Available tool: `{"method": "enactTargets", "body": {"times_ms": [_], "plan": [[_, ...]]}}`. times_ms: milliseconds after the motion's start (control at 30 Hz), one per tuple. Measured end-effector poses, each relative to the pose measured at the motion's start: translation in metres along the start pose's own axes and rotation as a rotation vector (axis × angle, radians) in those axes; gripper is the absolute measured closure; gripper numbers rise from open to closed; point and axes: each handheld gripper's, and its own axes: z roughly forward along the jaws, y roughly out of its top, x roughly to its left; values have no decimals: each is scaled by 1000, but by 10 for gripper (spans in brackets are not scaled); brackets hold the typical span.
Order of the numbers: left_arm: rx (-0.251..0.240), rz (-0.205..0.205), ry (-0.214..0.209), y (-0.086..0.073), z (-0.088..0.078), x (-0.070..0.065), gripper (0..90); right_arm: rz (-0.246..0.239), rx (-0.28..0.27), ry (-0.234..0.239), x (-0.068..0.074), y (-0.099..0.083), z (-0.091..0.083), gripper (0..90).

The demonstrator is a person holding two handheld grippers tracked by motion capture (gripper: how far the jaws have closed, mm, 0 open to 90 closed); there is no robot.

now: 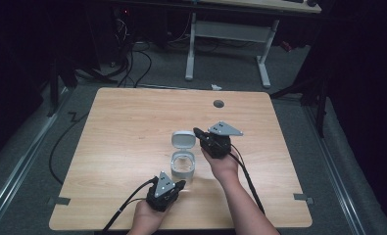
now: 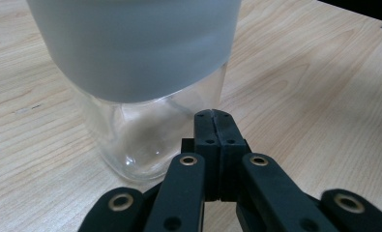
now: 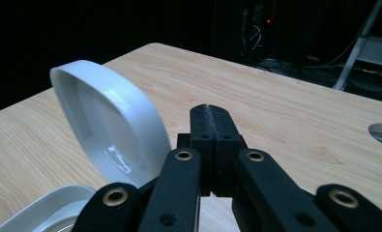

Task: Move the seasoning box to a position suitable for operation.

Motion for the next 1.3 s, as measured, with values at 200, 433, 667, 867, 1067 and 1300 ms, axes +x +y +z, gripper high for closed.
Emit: {"method": "enactTargets", "body": {"times_ms": [200,433,667,867,1067,1300], "plan": [[-6,-7,-3,1,0,1,900,-24,-10,20,9,-3,-5,900],[-8,-5,-3,1,0,0,900,-32,-12,30,16,-9,-10,900],[-9,-5,-3,0,1,0,900,-36,-8,34,19,-14,-15,900],[-10,-7,-2,0,1,0,900,-40,-26,44,23,-14,-23,900],[-6,-3,-4,0,1,0,900,-46,-31,66,30,-17,-33,900],[-8,-5,-5,0,1,0,900,-65,-8,79,39,-30,-39,899]]}}
